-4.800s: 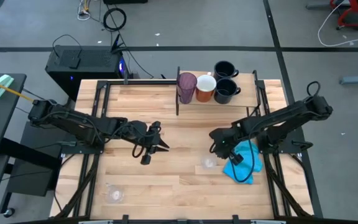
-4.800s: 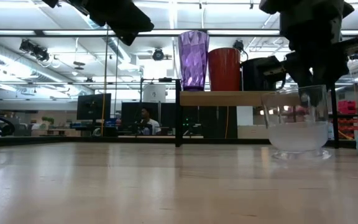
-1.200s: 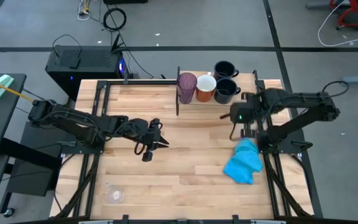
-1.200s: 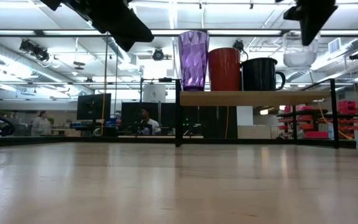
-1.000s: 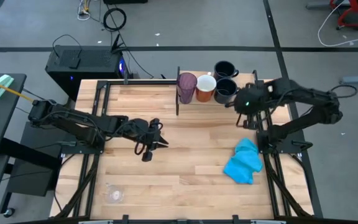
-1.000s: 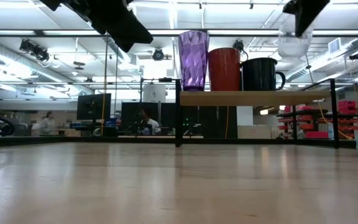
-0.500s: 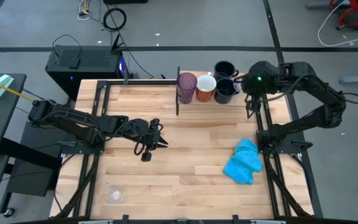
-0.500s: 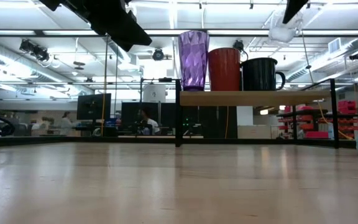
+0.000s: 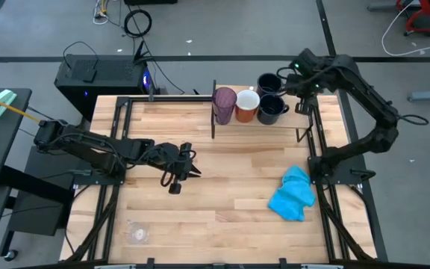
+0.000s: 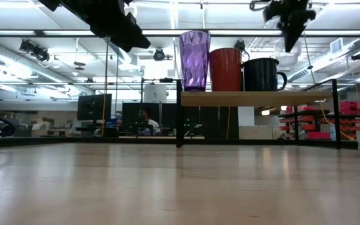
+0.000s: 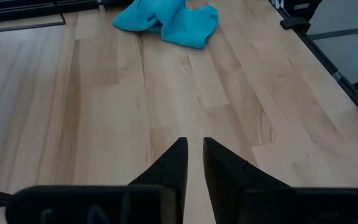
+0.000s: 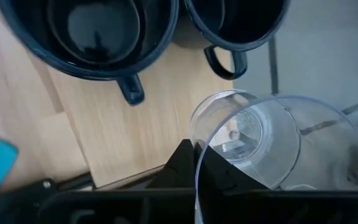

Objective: Stack small to large cups/mugs on shelf
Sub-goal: Put the top transparent mug on the shelf

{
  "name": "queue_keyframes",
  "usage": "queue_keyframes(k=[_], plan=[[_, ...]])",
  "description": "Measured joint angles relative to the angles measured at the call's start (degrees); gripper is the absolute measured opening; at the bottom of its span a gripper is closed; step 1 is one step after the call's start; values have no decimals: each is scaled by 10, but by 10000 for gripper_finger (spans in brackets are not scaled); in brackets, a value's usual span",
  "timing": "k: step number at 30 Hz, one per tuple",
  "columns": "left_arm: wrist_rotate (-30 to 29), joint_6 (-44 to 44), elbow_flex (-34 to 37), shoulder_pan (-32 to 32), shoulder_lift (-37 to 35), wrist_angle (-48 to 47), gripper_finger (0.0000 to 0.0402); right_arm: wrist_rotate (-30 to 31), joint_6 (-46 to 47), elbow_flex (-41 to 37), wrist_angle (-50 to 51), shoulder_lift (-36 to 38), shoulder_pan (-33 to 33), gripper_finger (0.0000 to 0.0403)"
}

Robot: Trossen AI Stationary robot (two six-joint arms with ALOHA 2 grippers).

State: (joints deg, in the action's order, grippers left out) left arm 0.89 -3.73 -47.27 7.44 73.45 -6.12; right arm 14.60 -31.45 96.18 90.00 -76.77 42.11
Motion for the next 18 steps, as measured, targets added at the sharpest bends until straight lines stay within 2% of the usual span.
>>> queue_keyframes(k=[11, 18], plan=[[0, 0, 0, 0, 0, -7, 53, -73, -88, -1, 0, -69, 116, 0], [0, -19, 0, 0, 0, -7, 58, -141, -121, -1, -15, -74, 150, 0]])
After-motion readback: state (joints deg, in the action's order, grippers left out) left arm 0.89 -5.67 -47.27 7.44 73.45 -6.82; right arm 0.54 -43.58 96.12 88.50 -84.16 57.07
